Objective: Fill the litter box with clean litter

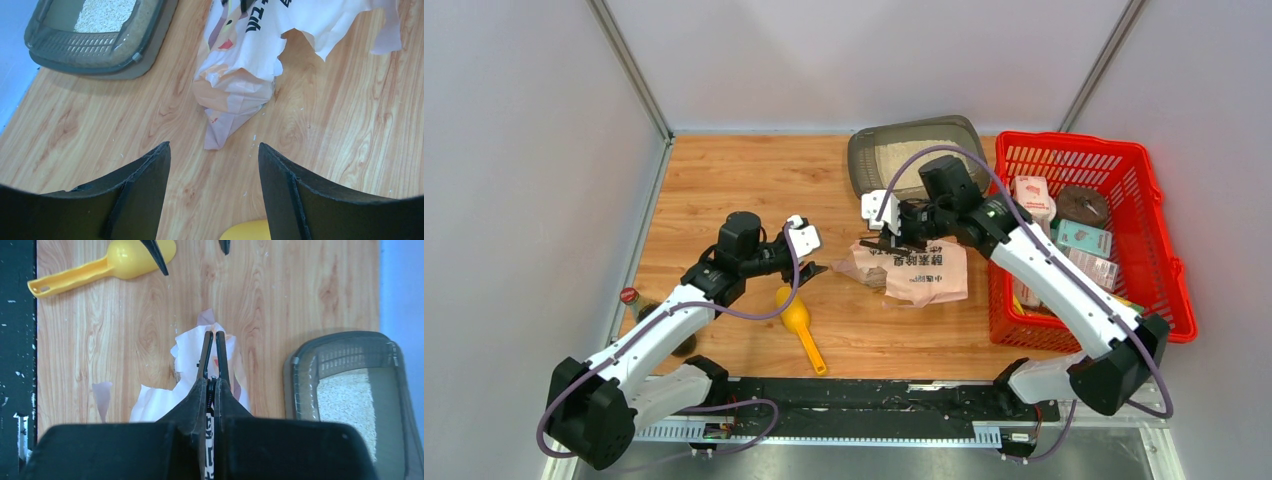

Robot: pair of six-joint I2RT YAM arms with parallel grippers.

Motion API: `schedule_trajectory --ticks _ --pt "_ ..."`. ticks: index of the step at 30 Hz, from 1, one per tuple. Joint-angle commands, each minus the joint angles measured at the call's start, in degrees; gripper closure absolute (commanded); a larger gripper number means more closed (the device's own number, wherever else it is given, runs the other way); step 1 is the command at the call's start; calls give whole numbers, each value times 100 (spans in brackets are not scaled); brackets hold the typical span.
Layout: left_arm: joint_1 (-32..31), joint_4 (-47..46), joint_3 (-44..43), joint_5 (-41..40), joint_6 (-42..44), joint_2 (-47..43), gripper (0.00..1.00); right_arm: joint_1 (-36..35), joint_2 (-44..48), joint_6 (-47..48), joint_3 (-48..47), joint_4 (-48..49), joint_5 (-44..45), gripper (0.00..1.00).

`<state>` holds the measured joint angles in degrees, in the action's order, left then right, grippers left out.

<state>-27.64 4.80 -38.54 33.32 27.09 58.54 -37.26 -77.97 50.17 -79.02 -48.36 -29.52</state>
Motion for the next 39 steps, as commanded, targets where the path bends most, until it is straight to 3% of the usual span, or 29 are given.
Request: schedule_trajectory --ticks 1,9,16,26,32,37,39 --pt "22 -216 5 87 -160 -71 27 -19 397 -376 -403 -279 -89 100" --pt "22 -119 49 122 -116 -150 27 -115 1073 -491 -159 -1788 -519 100" --pt "22 -330 14 17 -292 -1 28 -212 1118 -158 1009 -1800 -898 100" --pt "22 -453 75 149 -389 210 28 -467 608 -245 2715 561 -151 100" --pt "22 -601 58 113 -494 333 28 -484 283 -113 3120 924 -151 99" --pt "22 -603 49 157 -591 412 28 -493 81 -43 3367 1206 -72 86" --pt "22 -585 49 201 -591 430 27 -493 19 -78 3332 1189 -19 70"
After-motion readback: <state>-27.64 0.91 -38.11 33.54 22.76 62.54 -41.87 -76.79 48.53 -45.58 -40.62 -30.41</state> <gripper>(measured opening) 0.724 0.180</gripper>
